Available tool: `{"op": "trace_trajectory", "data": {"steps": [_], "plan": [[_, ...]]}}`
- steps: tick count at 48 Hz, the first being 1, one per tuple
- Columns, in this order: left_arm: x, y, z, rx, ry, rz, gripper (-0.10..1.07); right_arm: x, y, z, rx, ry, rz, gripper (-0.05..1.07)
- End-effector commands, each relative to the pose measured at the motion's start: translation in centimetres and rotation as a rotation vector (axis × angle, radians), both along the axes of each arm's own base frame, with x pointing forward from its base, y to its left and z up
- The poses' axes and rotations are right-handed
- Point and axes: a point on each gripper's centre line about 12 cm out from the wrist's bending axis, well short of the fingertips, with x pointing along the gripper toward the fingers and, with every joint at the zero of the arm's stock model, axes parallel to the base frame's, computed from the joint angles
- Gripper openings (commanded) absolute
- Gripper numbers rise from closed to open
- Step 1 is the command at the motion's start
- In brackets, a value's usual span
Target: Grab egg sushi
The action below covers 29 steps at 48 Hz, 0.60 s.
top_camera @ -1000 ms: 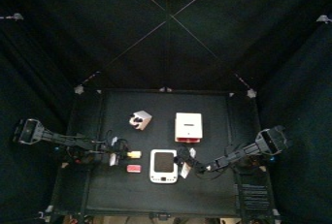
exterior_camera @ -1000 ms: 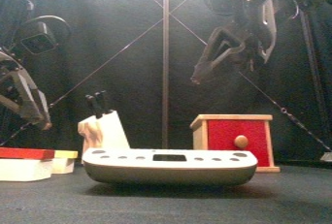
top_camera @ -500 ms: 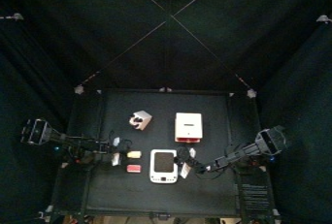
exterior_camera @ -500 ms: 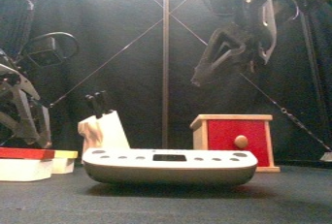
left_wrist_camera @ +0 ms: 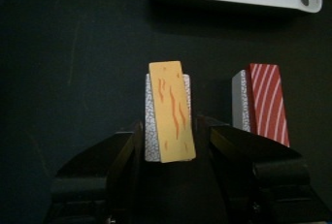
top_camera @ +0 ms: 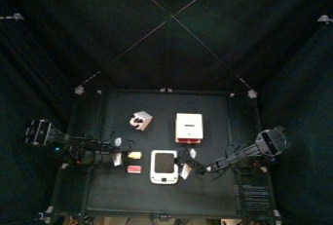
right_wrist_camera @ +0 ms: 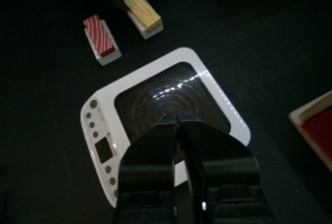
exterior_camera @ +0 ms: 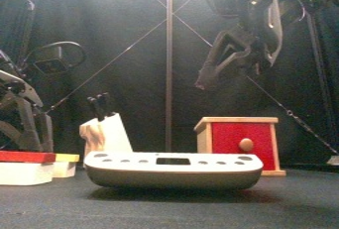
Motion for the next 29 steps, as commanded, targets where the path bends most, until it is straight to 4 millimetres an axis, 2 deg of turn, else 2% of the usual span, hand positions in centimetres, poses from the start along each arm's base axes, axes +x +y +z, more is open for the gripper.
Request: {"op": "trace_trajectory", "data": {"steps": [1, 29], "plan": [[0.73, 0.06, 0.42, 0.002, -0.018, 0.001, 0.84, 0.21, -0.08, 0.97, 0.003, -0.026, -0.002, 0.23], [0.91, 0.25, 0.44, 0.006, -0.018, 0.005, 0.82, 0.19, -0.14, 0.93, 0.009, -0.024, -0.008, 0.23]]}}
